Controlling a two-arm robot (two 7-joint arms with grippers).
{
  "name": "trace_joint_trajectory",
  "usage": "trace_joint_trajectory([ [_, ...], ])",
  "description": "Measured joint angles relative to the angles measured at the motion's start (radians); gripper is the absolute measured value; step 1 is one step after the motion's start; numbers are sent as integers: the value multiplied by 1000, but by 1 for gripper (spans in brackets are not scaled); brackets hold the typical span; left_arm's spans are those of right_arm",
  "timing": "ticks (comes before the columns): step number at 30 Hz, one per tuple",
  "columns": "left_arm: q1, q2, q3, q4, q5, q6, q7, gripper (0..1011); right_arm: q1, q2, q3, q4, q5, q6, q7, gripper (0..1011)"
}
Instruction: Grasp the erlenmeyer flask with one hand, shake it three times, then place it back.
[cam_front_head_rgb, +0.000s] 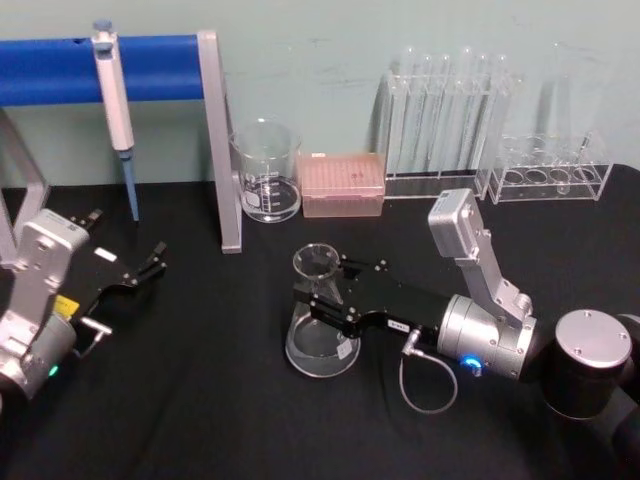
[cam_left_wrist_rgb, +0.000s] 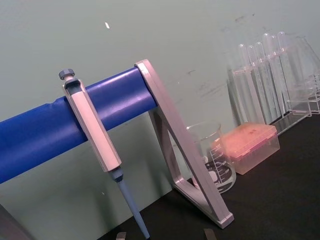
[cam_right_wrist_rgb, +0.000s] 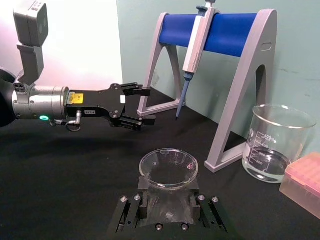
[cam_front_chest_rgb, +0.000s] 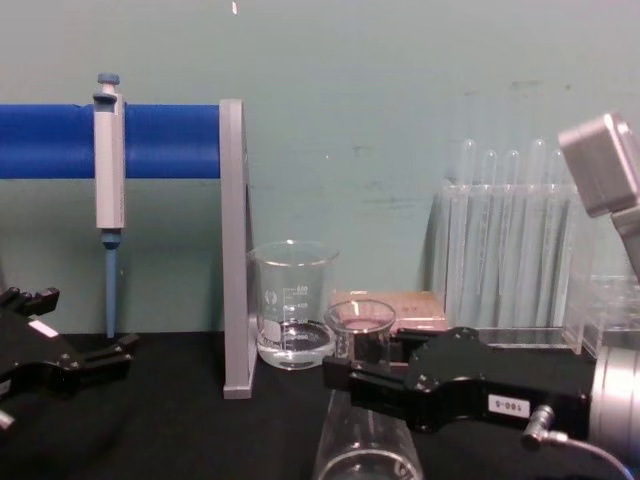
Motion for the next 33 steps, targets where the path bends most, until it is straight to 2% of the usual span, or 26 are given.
trace_joint_trajectory([
  [33, 0, 0, 0, 0, 0, 0, 0, 1001, 2, -4, -5, 28, 16, -2, 16, 450],
])
